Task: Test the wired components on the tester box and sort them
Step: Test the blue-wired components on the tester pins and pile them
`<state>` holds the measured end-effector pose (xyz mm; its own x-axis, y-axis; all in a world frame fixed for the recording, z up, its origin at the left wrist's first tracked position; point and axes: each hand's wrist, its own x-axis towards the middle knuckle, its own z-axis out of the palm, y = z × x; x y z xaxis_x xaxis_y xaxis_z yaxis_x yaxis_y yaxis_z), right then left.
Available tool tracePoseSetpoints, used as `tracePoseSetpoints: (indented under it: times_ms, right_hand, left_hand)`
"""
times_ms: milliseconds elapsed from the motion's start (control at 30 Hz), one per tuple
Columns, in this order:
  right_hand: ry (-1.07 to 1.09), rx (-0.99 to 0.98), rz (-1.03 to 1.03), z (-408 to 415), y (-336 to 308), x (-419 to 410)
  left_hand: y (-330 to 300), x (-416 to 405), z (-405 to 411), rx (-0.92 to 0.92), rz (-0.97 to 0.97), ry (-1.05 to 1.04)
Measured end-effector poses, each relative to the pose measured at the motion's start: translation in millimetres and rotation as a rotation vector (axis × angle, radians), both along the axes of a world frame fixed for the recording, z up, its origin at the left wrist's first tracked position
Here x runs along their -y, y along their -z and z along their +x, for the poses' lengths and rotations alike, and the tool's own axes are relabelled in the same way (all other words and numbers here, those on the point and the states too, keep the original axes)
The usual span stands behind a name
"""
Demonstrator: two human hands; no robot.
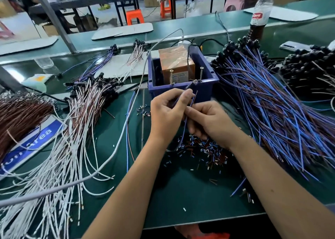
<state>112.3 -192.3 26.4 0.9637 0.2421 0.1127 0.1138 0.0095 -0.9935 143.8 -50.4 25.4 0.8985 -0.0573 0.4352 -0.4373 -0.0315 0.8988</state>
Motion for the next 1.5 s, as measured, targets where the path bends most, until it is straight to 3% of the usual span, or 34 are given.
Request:
tracePoseSetpoints:
  times_ms: [267,433,633,767,933,1133,1333,1500]
  right_hand:
    - [0.042,-0.011,-0.038,2.2,7.6,2.1]
    - [0.082,0.011,-0.109,3.6,10.3,8.1]
    - [0.233,0.101,0.159,6.2,3.4,19.7]
    - [0.346,0.164,0.120,6.5,5.1,18.9]
    - [0.396,0.133,0.116,8.0,5.8,17.1]
    - [0.347,0.075,0.086,8.8,7.8,16.6]
    - [0.111,-0.085,0.155,9.5,6.3,26.4]
    - [0.174,0.018,0.139,9.0,5.8,28.1]
  left_hand:
    - [-0.2,-3.9,0.1,-0.316,-0.250,0.251]
    - [0.3,-6.0,1.9,-0.443,-0.300,0.263]
    - [2.3,-4.8,2.8,-0.408,-0.235,0.198]
    - [6.2,-3.3,4.3,-0.374,-0.129,0.175]
    - [8.3,-4.2,5.0,-0.371,-0.140,0.174]
    - [8.5,-5.2,5.5,-0.383,-0.137,0.168]
    - [3.2,-11.4,5.2,-0.395,-0.094,0.260]
    - [2.8,-10.1,3.7,-0.451,-0.087,0.270]
